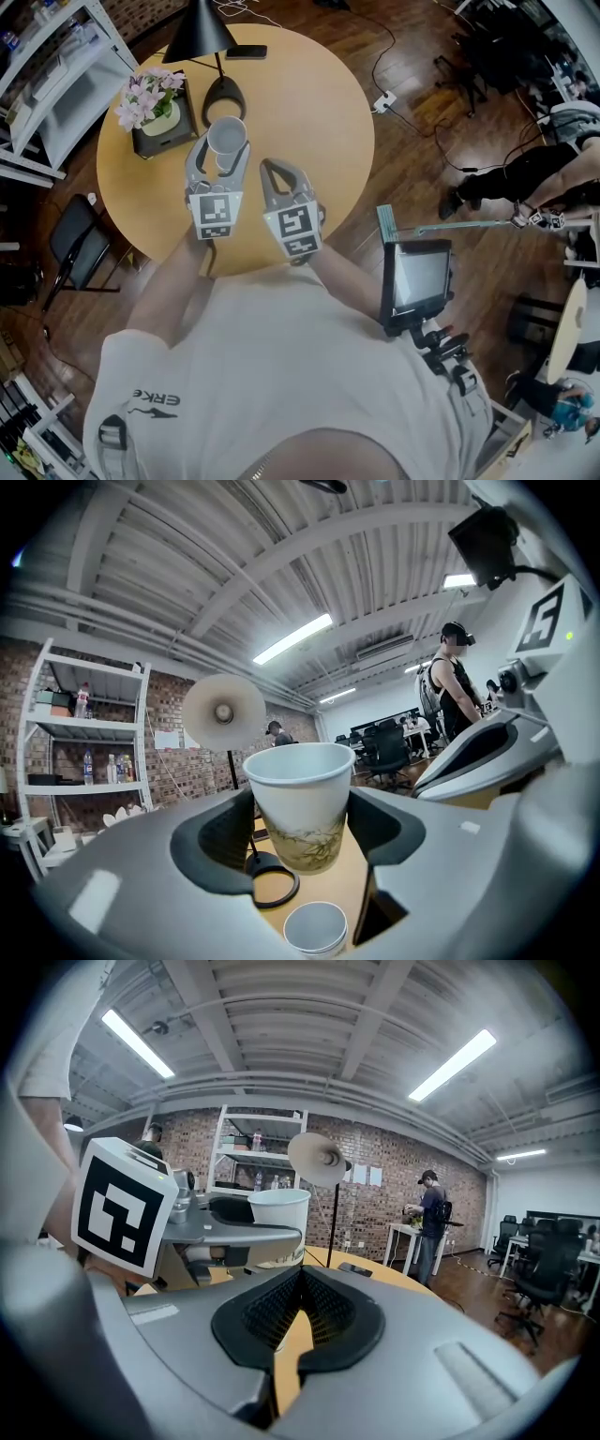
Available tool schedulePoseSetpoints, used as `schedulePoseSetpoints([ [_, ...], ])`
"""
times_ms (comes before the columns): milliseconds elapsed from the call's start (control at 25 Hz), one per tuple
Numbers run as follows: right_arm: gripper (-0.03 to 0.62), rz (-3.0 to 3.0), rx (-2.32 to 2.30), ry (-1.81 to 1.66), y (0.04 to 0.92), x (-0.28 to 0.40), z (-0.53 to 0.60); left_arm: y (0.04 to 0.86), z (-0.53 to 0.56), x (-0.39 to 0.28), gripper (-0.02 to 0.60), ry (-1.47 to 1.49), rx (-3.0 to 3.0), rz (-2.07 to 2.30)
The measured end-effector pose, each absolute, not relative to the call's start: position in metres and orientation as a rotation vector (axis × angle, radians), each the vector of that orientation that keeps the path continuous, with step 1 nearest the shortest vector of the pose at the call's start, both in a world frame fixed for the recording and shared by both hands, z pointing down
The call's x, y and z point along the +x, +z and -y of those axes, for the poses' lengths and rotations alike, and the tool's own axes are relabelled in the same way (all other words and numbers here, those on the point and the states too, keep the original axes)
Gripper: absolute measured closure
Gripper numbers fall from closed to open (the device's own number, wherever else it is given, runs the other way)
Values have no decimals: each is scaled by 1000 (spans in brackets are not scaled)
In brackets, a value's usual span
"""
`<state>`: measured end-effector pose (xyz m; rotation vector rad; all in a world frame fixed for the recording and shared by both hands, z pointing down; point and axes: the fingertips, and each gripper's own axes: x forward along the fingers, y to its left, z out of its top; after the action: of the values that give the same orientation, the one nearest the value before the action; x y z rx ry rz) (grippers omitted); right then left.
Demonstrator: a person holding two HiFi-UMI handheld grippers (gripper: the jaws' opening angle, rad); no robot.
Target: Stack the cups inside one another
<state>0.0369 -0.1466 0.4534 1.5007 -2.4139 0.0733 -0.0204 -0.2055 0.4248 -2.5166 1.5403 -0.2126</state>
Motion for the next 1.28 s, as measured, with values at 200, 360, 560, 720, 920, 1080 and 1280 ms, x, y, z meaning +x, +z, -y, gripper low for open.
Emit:
schedulePoseSetpoints([
  [200,580,2406,1489,87,459,35,148,443,208,-22,270,-256,-2542,-1539],
  [360,580,2387,1488,110,466,35,152,461,213,-24,270,-290,-2571,-1551],
  [560,580,2361,1479,142,477,33,157,491,219,-27,270,-348,-2618,-1570],
  [720,580,2333,1478,173,488,34,162,517,224,-29,270,-407,-2648,-1578],
  [920,580,2304,1473,198,500,34,168,545,231,-32,270,-467,-2667,-1585],
  [1080,580,2285,1457,219,509,35,169,562,229,-31,270,-504,-2681,-1585],
  [1280,580,2277,1452,227,512,33,173,573,228,-33,270,-523,-2690,-1593],
])
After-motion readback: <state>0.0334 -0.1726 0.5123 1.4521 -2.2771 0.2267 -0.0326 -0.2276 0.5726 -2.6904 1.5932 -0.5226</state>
